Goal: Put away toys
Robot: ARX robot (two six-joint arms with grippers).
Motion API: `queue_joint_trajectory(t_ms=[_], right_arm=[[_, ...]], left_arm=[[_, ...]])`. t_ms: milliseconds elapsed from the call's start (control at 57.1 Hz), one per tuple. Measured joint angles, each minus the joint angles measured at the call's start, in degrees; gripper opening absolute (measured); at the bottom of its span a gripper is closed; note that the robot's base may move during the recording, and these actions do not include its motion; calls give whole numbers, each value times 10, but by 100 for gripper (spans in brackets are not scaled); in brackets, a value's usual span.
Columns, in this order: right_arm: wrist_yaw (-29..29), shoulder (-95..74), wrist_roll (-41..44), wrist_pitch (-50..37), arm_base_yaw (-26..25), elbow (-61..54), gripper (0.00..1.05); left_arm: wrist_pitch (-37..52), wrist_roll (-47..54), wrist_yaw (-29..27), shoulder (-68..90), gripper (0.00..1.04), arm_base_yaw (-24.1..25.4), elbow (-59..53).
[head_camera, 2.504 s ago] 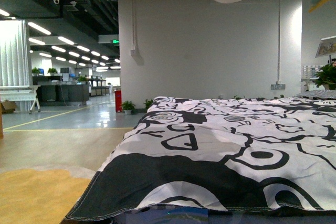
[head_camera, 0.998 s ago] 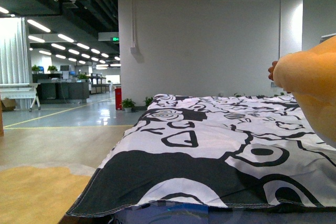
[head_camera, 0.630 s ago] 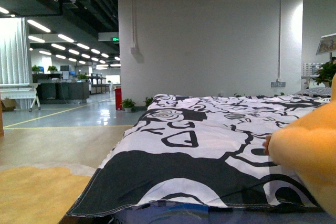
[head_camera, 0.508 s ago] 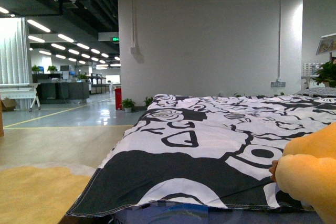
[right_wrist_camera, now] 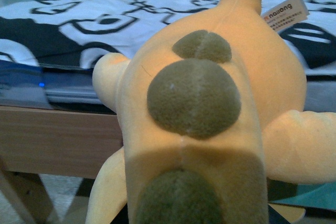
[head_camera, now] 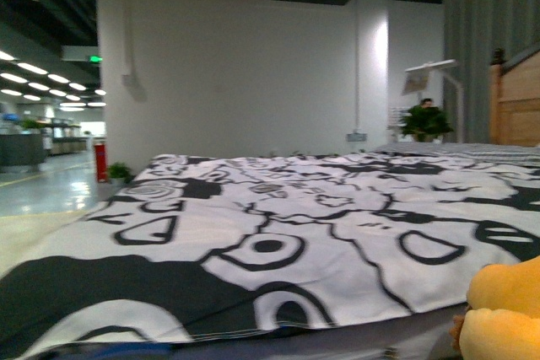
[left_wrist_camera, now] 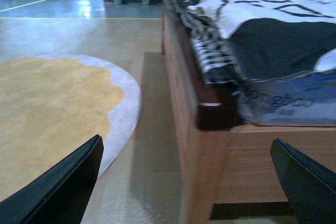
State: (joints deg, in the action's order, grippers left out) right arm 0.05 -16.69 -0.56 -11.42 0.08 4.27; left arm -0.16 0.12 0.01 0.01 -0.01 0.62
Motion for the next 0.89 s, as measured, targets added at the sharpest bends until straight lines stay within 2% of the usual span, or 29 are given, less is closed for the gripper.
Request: queue_joint_trajectory(t_ms=[420,525,893], right_arm=[[0,61,0,31,0,-26,17],[0,142,1,110,0,-35,17],[0,160,2,115,0,-35,17]], left_arm=[[0,0,0,0,99,0,0],[0,0,-1,0,99,0,0],[0,0,0,0,99,0,0]])
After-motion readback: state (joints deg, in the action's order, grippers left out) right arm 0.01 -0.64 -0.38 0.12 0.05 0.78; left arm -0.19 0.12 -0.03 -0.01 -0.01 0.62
